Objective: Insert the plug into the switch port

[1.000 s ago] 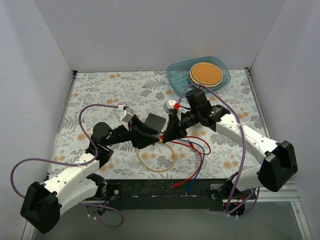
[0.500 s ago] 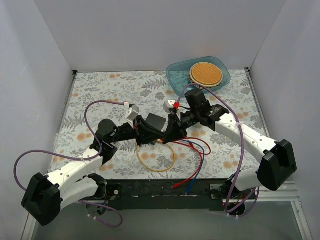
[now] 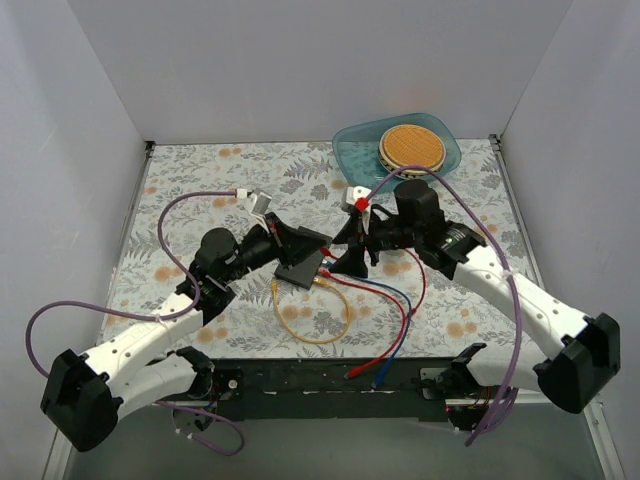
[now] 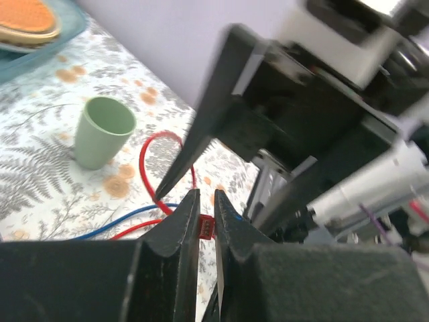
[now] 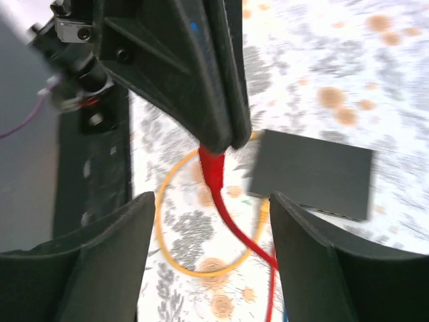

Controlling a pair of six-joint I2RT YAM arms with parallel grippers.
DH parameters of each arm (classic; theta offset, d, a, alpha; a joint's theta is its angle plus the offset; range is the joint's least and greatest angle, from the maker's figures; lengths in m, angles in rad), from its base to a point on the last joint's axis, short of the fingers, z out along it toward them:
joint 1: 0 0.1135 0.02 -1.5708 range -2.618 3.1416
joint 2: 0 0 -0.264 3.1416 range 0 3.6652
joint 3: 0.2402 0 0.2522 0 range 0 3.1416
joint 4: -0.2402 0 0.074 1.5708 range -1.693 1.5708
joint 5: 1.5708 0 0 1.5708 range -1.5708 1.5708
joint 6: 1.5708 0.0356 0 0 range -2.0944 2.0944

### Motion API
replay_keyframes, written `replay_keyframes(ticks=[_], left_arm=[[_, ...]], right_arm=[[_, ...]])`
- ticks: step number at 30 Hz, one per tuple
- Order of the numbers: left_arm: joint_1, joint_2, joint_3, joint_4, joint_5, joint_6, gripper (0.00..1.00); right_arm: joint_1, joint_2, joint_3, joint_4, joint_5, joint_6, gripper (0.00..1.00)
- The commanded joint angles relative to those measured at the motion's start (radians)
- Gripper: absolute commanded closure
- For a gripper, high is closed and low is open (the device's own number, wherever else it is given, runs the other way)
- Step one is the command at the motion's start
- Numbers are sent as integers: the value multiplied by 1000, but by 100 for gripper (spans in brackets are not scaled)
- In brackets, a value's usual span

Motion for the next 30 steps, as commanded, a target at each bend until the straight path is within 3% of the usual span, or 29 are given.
replay_keyframes(ticks=[1, 5, 10, 16, 23, 30], left_arm=[[-3, 51, 153, -234, -249, -113, 100], [-3, 110, 234, -407, -370, -201, 100], [-3, 133, 267, -474, -427, -331, 100], [-1, 100, 269, -543, -491, -414, 100], [-3, 100, 283, -572, -493, -423, 100], [-3, 116, 287, -570, -477, -414, 100]], right_arm=[[15, -161, -53, 187, 360, 96, 21], [46, -216, -106, 261, 573, 116, 18], [125, -184, -102, 294, 744, 104, 18], [223, -109, -87, 311, 920, 56, 27], [250, -71, -97, 337, 902, 33, 29], [251, -43, -110, 366, 867, 30, 41]])
